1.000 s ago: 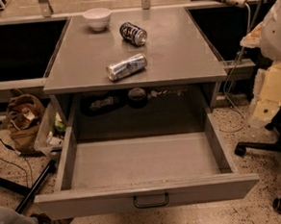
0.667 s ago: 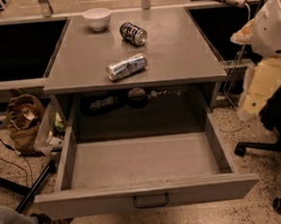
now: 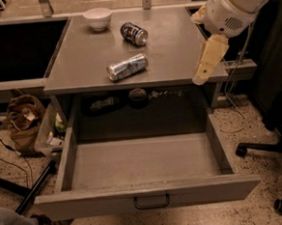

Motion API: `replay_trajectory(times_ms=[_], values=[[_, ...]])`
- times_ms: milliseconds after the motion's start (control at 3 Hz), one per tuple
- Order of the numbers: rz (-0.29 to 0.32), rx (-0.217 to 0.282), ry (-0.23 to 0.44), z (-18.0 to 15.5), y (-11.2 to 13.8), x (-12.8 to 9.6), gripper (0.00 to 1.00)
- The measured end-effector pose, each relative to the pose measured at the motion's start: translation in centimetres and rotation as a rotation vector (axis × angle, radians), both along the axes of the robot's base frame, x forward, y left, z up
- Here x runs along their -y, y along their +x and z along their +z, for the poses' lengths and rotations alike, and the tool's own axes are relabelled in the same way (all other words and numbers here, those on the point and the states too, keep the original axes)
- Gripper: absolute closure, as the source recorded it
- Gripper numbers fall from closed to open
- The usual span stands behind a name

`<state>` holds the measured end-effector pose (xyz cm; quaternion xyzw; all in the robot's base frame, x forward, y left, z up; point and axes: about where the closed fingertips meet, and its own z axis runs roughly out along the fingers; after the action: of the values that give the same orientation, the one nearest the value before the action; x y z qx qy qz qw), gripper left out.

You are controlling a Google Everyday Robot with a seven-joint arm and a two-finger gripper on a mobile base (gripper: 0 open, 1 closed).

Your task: Place redbull can into top drawer

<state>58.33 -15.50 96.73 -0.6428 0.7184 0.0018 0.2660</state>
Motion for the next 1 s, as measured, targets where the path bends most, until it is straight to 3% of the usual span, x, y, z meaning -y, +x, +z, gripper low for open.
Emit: replay_trajectory(times_ms=[333, 667, 1000], values=[[0.000, 0.000, 0.000, 0.0, 0.0, 0.0, 0.00], [0.042, 0.011, 0.021, -1.0, 2.6, -1.7, 0.00], [0.099, 0.054, 0.008, -5.4, 9.7, -6.8, 0.00]])
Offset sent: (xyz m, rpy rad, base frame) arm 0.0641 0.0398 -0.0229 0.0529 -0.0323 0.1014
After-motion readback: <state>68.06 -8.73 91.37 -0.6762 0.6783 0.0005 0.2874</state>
